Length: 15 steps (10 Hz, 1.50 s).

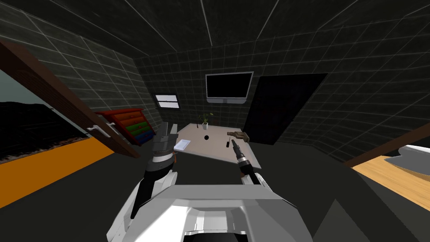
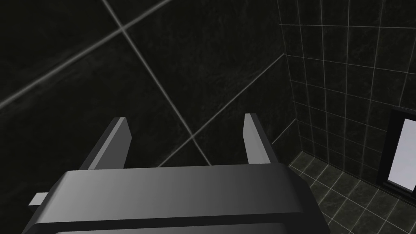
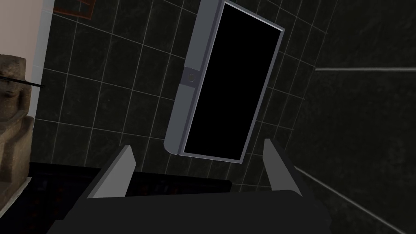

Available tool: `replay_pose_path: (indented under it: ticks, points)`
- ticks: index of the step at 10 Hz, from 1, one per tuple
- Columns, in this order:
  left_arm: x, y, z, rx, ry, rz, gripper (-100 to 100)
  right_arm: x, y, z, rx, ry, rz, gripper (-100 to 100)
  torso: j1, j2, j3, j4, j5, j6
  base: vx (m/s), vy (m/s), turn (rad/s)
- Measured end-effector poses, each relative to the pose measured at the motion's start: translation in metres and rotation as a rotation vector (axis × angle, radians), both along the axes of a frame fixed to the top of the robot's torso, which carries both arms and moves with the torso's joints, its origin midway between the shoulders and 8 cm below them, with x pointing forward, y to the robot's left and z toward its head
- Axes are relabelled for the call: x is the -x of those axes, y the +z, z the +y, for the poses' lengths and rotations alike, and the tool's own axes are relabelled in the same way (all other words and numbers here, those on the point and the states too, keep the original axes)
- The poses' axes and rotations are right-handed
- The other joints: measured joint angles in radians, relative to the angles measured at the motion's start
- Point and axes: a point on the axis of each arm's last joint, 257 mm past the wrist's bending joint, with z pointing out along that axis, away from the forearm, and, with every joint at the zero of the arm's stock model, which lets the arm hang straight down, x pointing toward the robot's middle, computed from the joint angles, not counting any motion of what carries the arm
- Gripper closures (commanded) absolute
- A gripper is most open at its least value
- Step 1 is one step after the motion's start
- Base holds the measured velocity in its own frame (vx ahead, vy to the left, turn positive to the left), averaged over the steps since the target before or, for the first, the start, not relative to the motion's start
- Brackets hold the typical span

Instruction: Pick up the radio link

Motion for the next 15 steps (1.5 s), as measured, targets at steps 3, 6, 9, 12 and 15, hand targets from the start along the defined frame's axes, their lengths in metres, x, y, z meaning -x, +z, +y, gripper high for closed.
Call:
replay_pose_path:
  ticks: [3, 6, 9, 12, 15]
  points:
    - [0.0, 0.0, 0.0, 0.0, 0.0, 0.0, 0, -0.01, -0.036, 0.004, 0.055, 0.012, 0.074, -100, 0.001, 0.0, 0.0, 0.0, 0.0, 0.0, -0.017, 0.022, 0.061]
    - [0.0, 0.0, 0.0, 0.0, 0.0, 0.0, 0, -0.014, -0.07, 0.006, 0.112, 0.018, 0.153, -100, 0.001, 0.0, 0.0, 0.0, 0.0, 0.0, -0.014, 0.022, 0.091]
    - [0.0, 0.0, 0.0, 0.0, 0.0, 0.0, 0, -0.015, -0.111, 0.008, 0.185, 0.027, 0.236, -100, 0.001, -0.001, 0.0, 0.0, 0.0, 0.0, -0.003, 0.021, 0.065]
    - [0.0, 0.0, 0.0, 0.0, 0.0, 0.0, 0, -0.019, -0.143, 0.0, 0.25, 0.028, 0.311, -100, 0.0, -0.001, -0.001, 0.0, 0.0, 0.0, 0.004, 0.015, 0.057]
    - [0.0, 0.0, 0.0, 0.0, 0.0, 0.0, 0, -0.017, -0.174, -0.008, 0.305, 0.026, 0.374, -100, 0.0, -0.001, -0.001, 0.0, 0.0, 0.0, 0.009, 0.017, 0.117]
